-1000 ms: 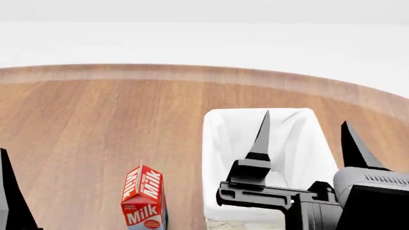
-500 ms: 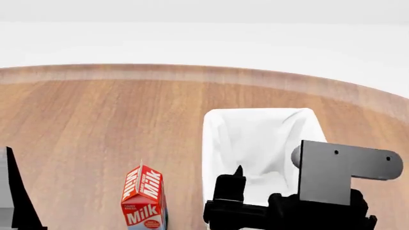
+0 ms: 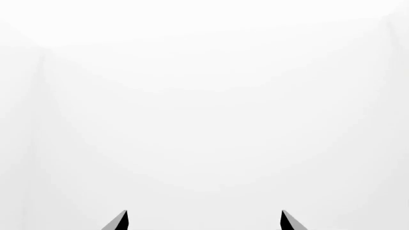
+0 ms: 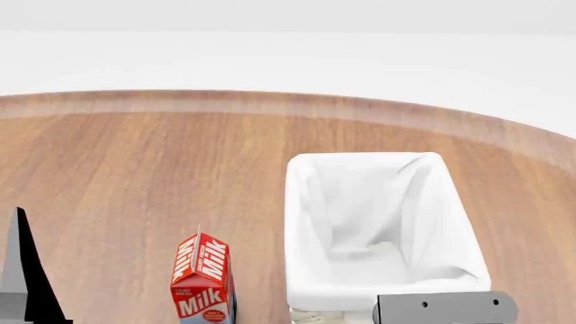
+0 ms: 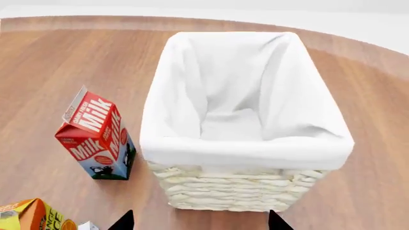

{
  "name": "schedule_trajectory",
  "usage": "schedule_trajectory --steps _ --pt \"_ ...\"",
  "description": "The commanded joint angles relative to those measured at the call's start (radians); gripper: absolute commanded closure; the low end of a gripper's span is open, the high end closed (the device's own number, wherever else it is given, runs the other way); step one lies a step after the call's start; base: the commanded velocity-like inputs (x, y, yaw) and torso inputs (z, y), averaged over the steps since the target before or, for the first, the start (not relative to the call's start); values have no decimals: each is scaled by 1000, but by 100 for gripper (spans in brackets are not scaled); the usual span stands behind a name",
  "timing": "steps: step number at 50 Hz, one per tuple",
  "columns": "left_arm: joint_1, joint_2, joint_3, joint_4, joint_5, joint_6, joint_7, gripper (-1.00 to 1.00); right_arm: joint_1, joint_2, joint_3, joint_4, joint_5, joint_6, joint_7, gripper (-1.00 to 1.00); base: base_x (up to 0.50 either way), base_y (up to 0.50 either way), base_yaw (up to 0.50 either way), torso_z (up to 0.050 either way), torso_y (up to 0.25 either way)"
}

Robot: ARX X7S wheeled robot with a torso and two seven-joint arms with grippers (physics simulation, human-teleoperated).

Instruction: Pick up the alphabet soup and the tomato sauce, and put them in the basket.

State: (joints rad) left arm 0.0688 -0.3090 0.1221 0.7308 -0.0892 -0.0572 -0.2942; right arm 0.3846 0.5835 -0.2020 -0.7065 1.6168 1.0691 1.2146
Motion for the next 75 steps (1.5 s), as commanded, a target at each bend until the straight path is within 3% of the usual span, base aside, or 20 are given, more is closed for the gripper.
schedule_trajectory --steps 1,46,75 --pt "-7 -5 6 10 2 -10 -5 -100 -151 27 -1 -58 -75 -8 -57 -100 0 0 0 0 0" --pt "-8 -33 2 59 -15 -36 -27 -100 -610 71 -104 -160 -408 -88 -224 -100 0 0 0 0 0" --pt "-6 -39 26 43 -4 -21 -38 -100 -637 79 -175 -159 -490 -85 -241 -100 0 0 0 0 0"
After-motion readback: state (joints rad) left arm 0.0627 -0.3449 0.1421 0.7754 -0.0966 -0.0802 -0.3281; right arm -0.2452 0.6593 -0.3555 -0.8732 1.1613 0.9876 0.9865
